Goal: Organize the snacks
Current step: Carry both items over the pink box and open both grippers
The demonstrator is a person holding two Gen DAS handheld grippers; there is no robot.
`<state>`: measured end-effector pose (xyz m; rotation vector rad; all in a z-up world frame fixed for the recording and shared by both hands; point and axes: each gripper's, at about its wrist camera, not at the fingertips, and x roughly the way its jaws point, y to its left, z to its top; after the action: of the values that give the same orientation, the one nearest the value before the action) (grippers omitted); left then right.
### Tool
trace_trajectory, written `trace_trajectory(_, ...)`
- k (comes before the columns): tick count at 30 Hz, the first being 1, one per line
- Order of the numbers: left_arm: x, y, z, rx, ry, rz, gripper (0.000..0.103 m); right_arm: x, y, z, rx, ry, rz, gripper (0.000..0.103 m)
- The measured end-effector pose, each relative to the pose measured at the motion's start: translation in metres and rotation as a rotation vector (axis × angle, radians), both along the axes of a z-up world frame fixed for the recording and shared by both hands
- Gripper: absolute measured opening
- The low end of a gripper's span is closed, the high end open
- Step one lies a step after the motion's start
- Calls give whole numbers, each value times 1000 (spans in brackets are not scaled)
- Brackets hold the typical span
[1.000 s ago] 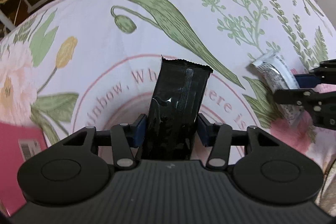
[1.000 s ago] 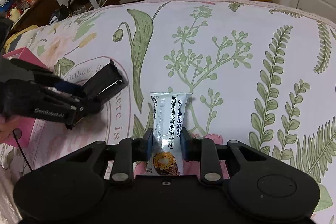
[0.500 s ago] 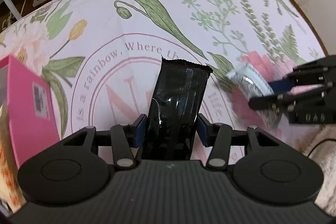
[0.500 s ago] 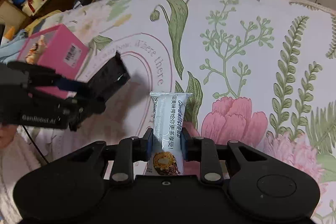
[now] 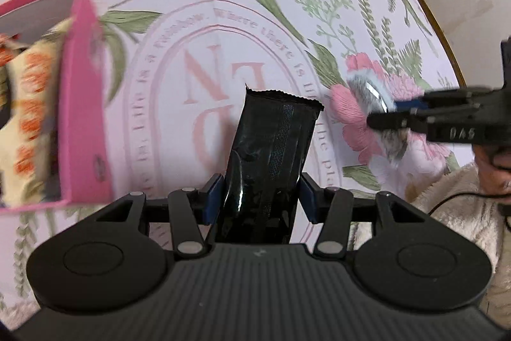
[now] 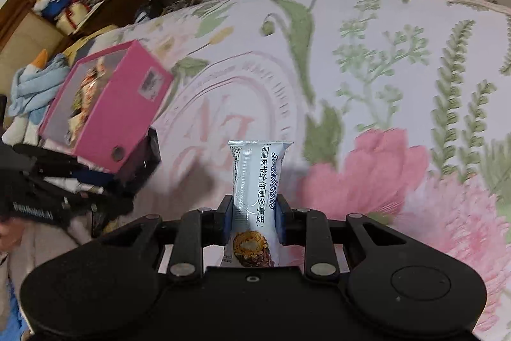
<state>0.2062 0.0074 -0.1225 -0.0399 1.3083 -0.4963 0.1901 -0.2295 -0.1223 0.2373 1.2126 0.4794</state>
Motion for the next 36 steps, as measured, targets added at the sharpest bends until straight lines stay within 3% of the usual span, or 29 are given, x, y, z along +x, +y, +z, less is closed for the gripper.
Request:
trace_trajectory(12, -31, 91, 68, 21, -109, 133, 49, -21, 77, 63, 43, -92, 130, 30)
trace_trajectory(21, -31, 166, 109, -20, -191, 303, 49, -8, 177, 108, 73, -228, 284, 30)
trace_trajectory(28, -5, 226, 95, -32, -195, 487, 49, 28, 259, 109, 82, -325, 347, 30)
trace_trajectory(36, 33, 287, 47, 10, -200, 695, 49, 71, 339, 74, 22, -310, 427, 30)
